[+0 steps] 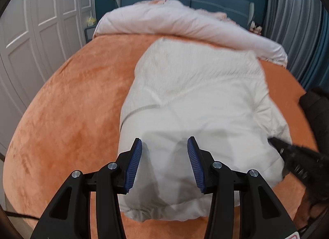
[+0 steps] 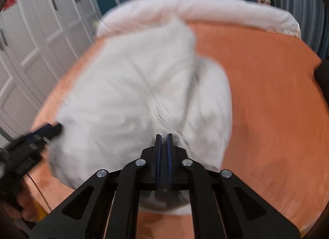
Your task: Fold large clothes
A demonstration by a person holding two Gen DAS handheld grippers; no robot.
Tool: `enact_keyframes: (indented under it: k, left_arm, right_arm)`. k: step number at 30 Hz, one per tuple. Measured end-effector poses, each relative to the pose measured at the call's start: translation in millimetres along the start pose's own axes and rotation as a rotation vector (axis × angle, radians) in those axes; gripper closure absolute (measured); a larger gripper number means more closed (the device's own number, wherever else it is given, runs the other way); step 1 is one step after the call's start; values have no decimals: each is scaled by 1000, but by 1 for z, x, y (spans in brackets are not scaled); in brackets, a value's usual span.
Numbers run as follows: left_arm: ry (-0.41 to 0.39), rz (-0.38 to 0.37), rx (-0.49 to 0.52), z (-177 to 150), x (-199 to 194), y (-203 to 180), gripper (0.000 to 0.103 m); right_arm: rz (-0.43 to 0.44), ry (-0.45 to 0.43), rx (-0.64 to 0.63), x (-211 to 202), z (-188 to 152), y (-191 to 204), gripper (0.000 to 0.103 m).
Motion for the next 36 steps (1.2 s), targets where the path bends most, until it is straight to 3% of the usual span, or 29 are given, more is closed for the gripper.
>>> enact_keyframes:
  k: [3,6,10,11,13,17,21,24,25,26,27,28,30,31,32,33,34,36]
  left_arm:
    - [16,13,5,-15,10,4,39]
    - [17,21,8,-16,8,8,38]
    - [25,20,-15,-13,5,10,39]
    - [27,20,-18,-12,5,10,39]
    - [25,26,-15,-12,3,8,39]
    - [26,26,-14,-12,2,8,39]
    - [29,22,-25,-11,3,11,39]
    - [31,18,-30,-10,4,13,39]
    - [33,15,-34,-9,5,15,39]
    - [30,10,-38,-8,4,15,39]
    - [19,1,-49,-6,1,18,39]
    - [0,-2,-61,-2,-5,22,39]
    - [-54,-11,-82,6,-17,29,39]
    - [-65,0,-89,10,-18,34,39]
    - [-64,11,-96,12,-17,38,39]
    - [-46,18,-99,12,-10,41,39]
    - [-22,30,-99,9,-3,43,39]
    - [19,37,-90,1,11,44,38]
  right_arm:
    - [19,72,35,20,-31,-12,103]
    - [50,74,44,7,-26,-14,103]
    - [86,-20,75,-22,7,-13,96]
    - [91,-40,85,-28,15,-13,91]
    - [114,-84,113,-36,39,-13,60]
    - [133,-115,131,-27,81,-11,49]
    - [73,-120,187,-1,109,-17,38]
    - [117,-48,242,31,104,-18,39]
    - [140,-20,258,41,104,-16,64]
    - [172,-4,254,46,104,-11,79]
    - [162,-33,232,40,110,-6,89]
    - [172,-115,194,19,120,0,93]
    - [225,-206,173,-8,128,7,93]
    - [213,-211,169,-8,126,5,92]
    - [164,-174,152,3,120,2,90]
    - [86,-55,97,33,104,-1,84]
    - [59,-8,75,46,95,-3,79]
    - [11,-36,69,38,86,-6,79]
Point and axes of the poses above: each gripper's, at about its wrist camera, not at the fingertips, and x roughly the way its jaws point, y to its left, z to its top, the point moved 8 cm from there along x, roughly the way its jaws point, and after that the axes turned 1 degree about z, right-handed, at the moved point
